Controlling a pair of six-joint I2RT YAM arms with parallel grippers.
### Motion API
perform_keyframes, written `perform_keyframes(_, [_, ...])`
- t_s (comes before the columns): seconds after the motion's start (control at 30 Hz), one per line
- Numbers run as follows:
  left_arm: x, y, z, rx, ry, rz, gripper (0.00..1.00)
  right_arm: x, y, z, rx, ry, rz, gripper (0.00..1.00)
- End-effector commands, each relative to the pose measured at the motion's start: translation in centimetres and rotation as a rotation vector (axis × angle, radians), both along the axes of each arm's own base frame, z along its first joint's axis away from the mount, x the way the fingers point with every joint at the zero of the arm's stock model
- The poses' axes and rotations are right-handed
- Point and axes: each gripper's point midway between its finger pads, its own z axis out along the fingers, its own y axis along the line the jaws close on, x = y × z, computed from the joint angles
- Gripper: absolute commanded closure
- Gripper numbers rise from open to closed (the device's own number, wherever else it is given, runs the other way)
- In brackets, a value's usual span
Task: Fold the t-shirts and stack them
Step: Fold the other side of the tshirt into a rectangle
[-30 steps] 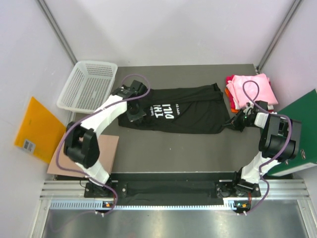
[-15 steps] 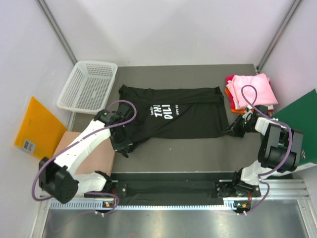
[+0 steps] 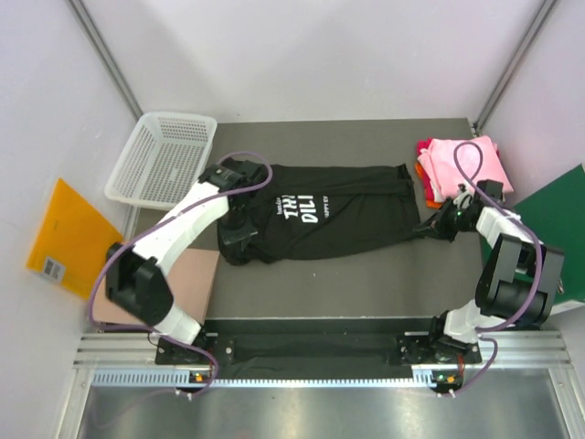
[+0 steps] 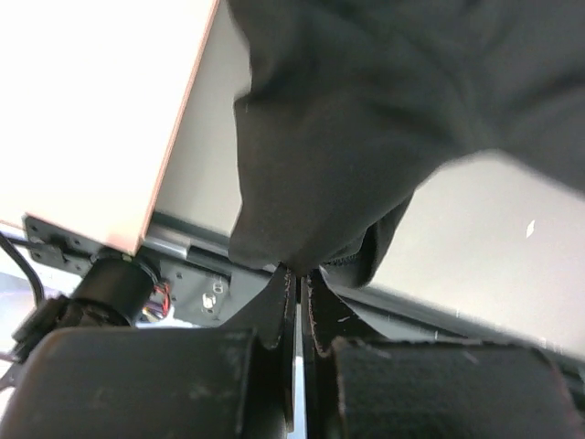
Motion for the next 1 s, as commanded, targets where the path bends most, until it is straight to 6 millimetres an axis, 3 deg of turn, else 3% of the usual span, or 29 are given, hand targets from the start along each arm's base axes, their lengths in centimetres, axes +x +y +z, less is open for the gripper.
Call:
perform_keyframes(0.0, [3.2,1.3,0.4,0.166,-0.007,-0.01,1.0,4.3,-0.9,3.3,0.004,-0.107,-0.02,0.99])
perform_keyframes(0.13, [7.5,1.9,1.5,0.242,-0.048,0.03,1.0,7.6,-1.6,4.3,0.027,-0.142,-0.042,0.99])
perform_keyframes(0.2, [8.9,2.2,1.0,0.265,-0.037,0.04,1.0,9.3,-1.9,4.7,0.029,-0.157,-0.045,0.99])
perform_keyframes(0.33, [12.5,3.4,1.3,0.24,-0.079,0.094,1.0,11.9,-2.2,4.5,0.015,-0.145,-0.033,0.99])
perform_keyframes(0.5, [15.4,4.8,1.6,0.23,-0.112,0.113,1.0,14.7,-1.4,3.4,0.01,-0.132,0.007,0.99])
perform_keyframes(0.7, [19.0,5.2,2.7,0.214,-0.181,0.13,1.0,16.1,0.0,0.3,0.032,-0.059,0.057,0.96])
perform_keyframes(0.83, [21.2,4.8,2.3,0.205,-0.219,0.131,1.0,16.4,1.2,-1.7,0.029,-0.015,0.106,0.95])
perform_keyframes(0.9, [22.1,4.6,2.4,0.196,-0.239,0.132,1.0,16.4,1.1,-2.3,0.022,-0.001,0.103,0.88])
perform_keyframes(0.97, [22.9,4.5,1.5,0.192,-0.231,0.129,1.0,16.5,1.0,-2.6,0.003,0.002,0.094,0.74])
